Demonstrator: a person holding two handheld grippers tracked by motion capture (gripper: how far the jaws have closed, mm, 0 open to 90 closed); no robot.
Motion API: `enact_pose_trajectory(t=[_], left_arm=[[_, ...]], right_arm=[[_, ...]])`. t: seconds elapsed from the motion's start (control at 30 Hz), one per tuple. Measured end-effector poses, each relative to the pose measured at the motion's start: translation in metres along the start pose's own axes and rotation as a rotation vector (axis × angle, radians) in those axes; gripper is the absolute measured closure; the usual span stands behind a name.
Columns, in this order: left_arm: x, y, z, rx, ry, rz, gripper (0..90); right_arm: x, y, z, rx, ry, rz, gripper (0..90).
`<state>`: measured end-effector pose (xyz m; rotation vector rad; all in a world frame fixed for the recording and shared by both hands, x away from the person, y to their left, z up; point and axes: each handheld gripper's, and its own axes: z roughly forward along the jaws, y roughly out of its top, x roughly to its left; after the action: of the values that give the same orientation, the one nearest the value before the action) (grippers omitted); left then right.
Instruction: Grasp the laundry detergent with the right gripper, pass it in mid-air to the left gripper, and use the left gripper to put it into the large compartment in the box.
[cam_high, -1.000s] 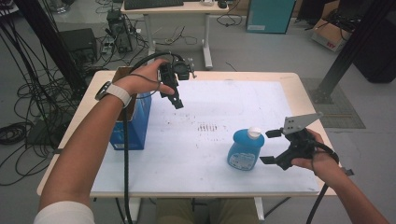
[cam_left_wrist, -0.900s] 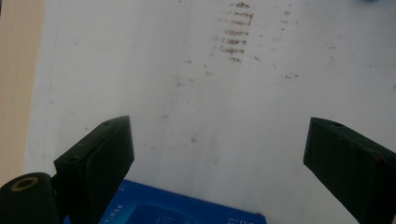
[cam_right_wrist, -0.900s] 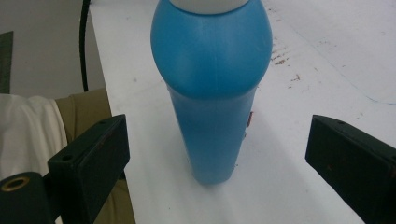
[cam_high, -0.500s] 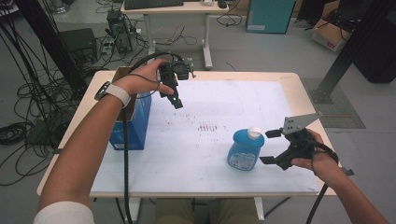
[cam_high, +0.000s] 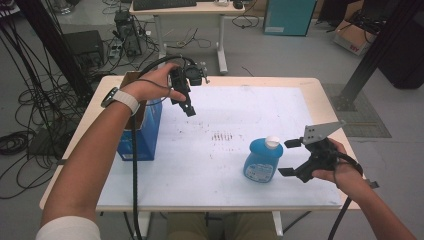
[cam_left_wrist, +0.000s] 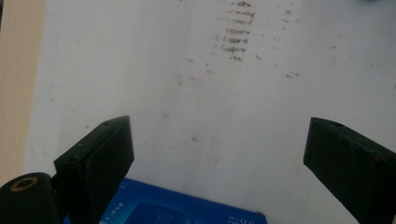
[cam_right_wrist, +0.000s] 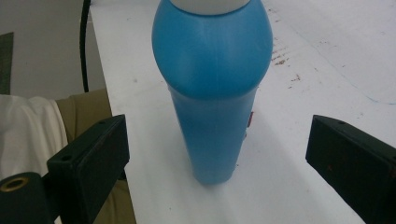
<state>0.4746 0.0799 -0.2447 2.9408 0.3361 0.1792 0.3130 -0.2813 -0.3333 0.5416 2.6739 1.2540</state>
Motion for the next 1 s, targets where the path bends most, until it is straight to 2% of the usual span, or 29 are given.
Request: enact_pose_trajectory(t=[0.17,0.2,0.3,0.33,0.47,0.53,0.63,0.67,0.7,0.73,0.9,0.93,1.0], left_arm=[[-0.0003,-0.0001,-0.0003,0.001,0.000,0.002,8.9],[0.0008,0.0002,-0.0011,0.015,0.003,0.021,8.9],[-0.0018,-0.0002,0.0007,-0.013,-0.002,-0.018,9.0],[-0.0007,0.0000,-0.0002,0.001,0.000,0.000,9.0],[-0.0016,-0.0002,0.0005,-0.013,-0.003,-0.017,9.0],[0.0009,0.0005,-0.0011,0.022,-0.003,0.021,8.9],[0.0007,0.0005,-0.0008,0.017,0.001,0.019,9.0],[-0.0002,0.0007,-0.0002,0.003,0.002,0.004,9.0],[0.0008,0.0011,-0.0008,0.016,0.001,0.021,9.0],[-0.0005,0.0009,0.0003,0.000,-0.001,0.001,9.0],[-0.0003,0.0009,0.0004,0.007,-0.008,-0.002,9.0],[0.0008,0.0007,0.0002,0.014,-0.004,0.013,9.0],[0.0007,0.0007,0.0001,0.014,-0.003,0.012,9.0]], right_arm=[[-0.0005,0.0000,0.0003,-0.007,-0.001,-0.011,5.9],[0.0002,0.0000,-0.0003,-0.005,-0.003,-0.004,6.0],[-0.0001,-0.0001,0.0000,-0.009,-0.003,-0.007,6.0],[0.0001,-0.0001,-0.0001,-0.007,-0.002,-0.004,5.9],[-0.0001,-0.0006,-0.0004,-0.009,0.000,0.001,5.9],[-0.0001,-0.0011,-0.0005,-0.007,-0.001,0.004,5.9],[-0.0002,-0.0013,-0.0003,-0.009,-0.001,0.005,5.9],[-0.0001,-0.0013,-0.0003,-0.008,0.000,0.005,5.9],[0.0000,-0.0012,-0.0004,-0.006,0.000,0.005,5.9],[0.0000,-0.0012,-0.0003,-0.006,-0.001,0.005,5.9],[-0.0002,-0.0013,-0.0001,-0.004,-0.002,0.005,5.8],[-0.0008,-0.0014,0.0003,-0.008,-0.004,0.000,5.7],[-0.0008,-0.0016,0.0004,-0.009,-0.005,0.001,5.7]])
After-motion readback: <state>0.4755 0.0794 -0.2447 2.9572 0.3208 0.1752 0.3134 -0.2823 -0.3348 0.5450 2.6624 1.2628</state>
